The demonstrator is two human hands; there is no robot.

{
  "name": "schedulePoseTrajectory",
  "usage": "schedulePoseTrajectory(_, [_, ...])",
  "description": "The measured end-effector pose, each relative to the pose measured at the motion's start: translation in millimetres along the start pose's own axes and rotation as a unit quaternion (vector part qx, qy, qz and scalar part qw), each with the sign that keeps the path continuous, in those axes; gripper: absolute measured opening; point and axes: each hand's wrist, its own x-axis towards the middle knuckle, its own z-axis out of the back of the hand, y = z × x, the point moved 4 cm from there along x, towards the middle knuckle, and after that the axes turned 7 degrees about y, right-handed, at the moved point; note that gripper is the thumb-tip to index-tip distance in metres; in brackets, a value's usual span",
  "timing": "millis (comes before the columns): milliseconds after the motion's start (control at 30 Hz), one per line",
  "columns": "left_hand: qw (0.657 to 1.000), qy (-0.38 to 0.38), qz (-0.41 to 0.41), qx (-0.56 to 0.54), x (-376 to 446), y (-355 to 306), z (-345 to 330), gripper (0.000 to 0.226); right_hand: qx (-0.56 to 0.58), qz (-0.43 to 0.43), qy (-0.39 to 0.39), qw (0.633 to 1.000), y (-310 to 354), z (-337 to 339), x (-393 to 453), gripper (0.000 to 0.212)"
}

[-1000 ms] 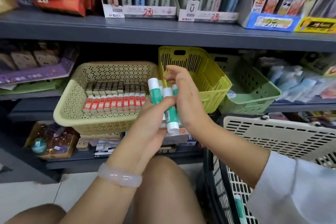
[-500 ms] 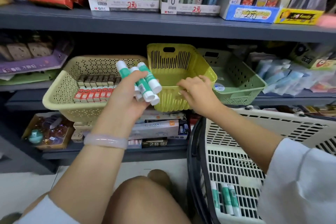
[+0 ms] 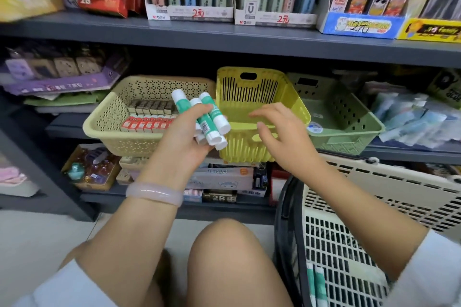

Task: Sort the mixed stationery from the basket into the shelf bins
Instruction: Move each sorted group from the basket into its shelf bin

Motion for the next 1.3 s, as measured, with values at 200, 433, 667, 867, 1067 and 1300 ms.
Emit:
schedulePoseTrajectory(200, [0.997, 0.057, -0.035, 0.044, 21, 8, -19, 0.033, 0.250, -0.015, 0.051, 0.967, 15, -2, 18, 0.028])
schedulePoseTrajectory(433, [0.982, 0.001, -0.119, 0.150, 57, -5, -23, 0.033, 0.244, -0.015, 0.199, 0.949, 0, -5, 71, 0.055])
schedulePoseTrajectory(667, [0.979, 0.022, -0.124, 0.163, 63, -11, -31, 0.031, 0.228, -0.055, 0.141, 0.962, -2, -13, 78, 0.055])
schedulePoseTrajectory(867, [0.991, -0.009, -0.102, 0.089, 56, -19, -22, 0.014, 0.298, -0.126, 0.098, 0.941, -21, 0, 86, 0.012])
schedulePoseTrajectory(1067, [0.998, 0.007, -0.068, 0.008, 55, -31, -1, 0.010, 0.024, -0.137, 0.154, 0.978, -50, -2, 127, 0.015])
schedulePoseTrajectory(1300, [0.998, -0.014, -0.027, -0.047, 70, -31, 19, 0.014, -0.181, -0.092, 0.297, 0.933, -60, -65, 170, 0.018])
